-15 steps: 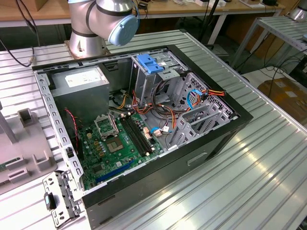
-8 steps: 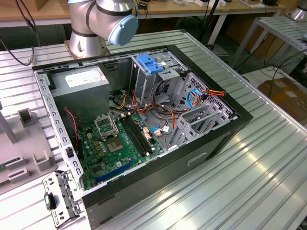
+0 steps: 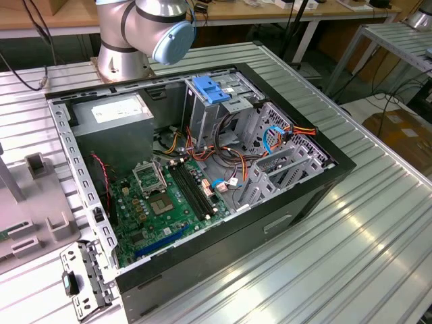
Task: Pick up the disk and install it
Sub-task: 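Pick up the disk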
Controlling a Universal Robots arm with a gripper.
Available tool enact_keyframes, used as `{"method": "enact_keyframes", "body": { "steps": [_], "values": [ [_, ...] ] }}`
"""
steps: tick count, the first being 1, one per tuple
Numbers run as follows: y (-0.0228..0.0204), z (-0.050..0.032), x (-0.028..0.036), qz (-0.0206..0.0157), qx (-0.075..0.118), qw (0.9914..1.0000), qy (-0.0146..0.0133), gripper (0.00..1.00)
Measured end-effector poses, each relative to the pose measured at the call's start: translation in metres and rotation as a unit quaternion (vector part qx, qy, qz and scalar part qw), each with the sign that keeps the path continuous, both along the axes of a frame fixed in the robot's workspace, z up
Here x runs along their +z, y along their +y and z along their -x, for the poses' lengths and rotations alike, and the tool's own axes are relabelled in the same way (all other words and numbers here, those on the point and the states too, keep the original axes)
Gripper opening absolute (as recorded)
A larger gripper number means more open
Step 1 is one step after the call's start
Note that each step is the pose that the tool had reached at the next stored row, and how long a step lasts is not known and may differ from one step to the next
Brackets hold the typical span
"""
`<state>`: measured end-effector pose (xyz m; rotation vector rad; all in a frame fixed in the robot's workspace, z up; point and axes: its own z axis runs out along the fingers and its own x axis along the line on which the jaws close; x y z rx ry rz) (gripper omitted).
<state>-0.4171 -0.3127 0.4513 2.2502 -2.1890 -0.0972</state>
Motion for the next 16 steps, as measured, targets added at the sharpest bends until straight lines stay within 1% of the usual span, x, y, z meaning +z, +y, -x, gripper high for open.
{"method": "enact_keyframes", "body": {
  "steps": [16],
  "values": [
    [0.0,0.0,0.0197,-0.0002,0.0,1.0,0.0,0.37]
  ]
}}
